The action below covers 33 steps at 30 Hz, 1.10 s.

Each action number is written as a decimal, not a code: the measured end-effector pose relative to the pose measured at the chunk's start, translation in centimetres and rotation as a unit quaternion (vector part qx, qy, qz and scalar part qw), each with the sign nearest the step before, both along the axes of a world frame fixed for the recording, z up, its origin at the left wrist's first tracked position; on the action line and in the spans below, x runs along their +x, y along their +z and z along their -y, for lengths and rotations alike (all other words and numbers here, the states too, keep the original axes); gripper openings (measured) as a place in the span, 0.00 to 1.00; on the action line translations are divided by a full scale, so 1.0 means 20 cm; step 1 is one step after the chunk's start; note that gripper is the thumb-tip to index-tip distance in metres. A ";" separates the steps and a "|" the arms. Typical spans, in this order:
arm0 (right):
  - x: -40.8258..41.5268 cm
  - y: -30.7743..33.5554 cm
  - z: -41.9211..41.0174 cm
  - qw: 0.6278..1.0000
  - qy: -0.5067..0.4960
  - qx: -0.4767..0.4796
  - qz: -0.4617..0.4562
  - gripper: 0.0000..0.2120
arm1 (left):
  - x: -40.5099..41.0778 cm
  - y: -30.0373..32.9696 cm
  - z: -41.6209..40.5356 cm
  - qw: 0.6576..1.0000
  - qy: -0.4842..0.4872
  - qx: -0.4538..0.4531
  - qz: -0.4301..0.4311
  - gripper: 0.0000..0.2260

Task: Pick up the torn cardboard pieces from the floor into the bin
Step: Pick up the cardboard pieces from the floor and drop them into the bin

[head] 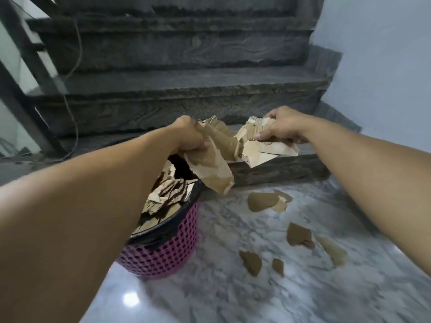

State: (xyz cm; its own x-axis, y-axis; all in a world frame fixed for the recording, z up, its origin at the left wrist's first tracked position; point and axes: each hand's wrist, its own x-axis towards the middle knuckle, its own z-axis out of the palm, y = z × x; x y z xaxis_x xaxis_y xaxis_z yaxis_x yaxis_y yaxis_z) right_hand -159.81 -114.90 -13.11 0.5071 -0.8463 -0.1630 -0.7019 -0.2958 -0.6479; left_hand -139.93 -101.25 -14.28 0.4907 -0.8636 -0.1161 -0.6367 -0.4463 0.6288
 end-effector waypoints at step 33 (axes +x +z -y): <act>0.49 0.00 -0.43 0.995 0.056 0.013 -0.084 0.08 | 0.39 -0.07 -0.58 1.000 0.028 0.001 0.011 0.23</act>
State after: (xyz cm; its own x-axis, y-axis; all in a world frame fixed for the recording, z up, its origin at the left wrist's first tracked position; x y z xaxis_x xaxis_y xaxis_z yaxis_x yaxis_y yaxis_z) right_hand -150.00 -106.28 -13.19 0.5620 -0.7805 -0.2739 -0.7641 -0.3631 -0.5333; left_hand -132.14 -89.55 -15.61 0.5399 -0.8351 -0.1054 -0.6251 -0.4817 0.6141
